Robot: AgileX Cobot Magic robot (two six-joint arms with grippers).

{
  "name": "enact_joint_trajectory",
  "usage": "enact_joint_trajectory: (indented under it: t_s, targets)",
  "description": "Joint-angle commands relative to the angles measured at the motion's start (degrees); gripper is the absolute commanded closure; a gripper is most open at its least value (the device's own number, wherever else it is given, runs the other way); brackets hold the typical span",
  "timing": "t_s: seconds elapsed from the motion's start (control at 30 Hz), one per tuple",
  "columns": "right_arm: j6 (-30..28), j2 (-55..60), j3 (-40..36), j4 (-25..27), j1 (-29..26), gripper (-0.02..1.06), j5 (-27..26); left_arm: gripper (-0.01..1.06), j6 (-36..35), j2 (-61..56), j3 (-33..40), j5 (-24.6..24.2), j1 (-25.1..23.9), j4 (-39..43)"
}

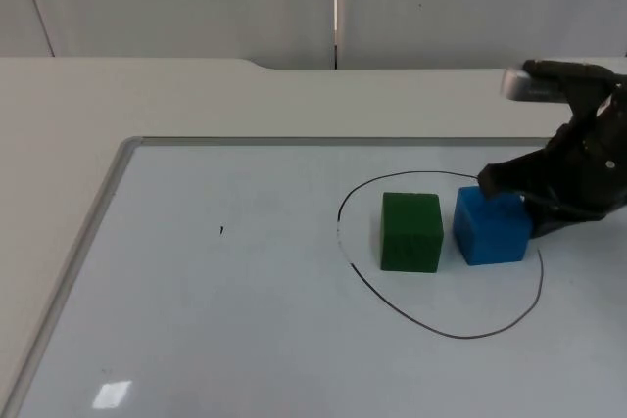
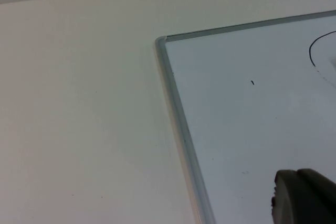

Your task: Push the two cubes into the marked area.

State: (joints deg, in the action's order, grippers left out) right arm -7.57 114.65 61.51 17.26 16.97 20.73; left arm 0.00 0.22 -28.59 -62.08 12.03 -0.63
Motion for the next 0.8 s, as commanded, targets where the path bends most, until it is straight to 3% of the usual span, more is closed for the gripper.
enact_joint_trajectory:
  t_s: [0.0, 0.3, 0.77]
  targets:
    - [-0.2, -0.3, 0.1, -2.5, 0.3, 1.05, -0.4, 1.05, -0.3, -0.2, 0.2, 0.4, -0.1, -0.5]
    - [-0.2, -4.4, 0.1, -7.2, -2.6, 1.05, 2.6, 1.05, -0.3, -0.2, 0.2, 0.4, -0.1, -0.5]
    - [-0.4, -29.0, 0.1, -8.3, -3.8, 1.05, 6.4, 1.05, -0.3, -0.2, 0.2, 0.4, -0.1, -0.5]
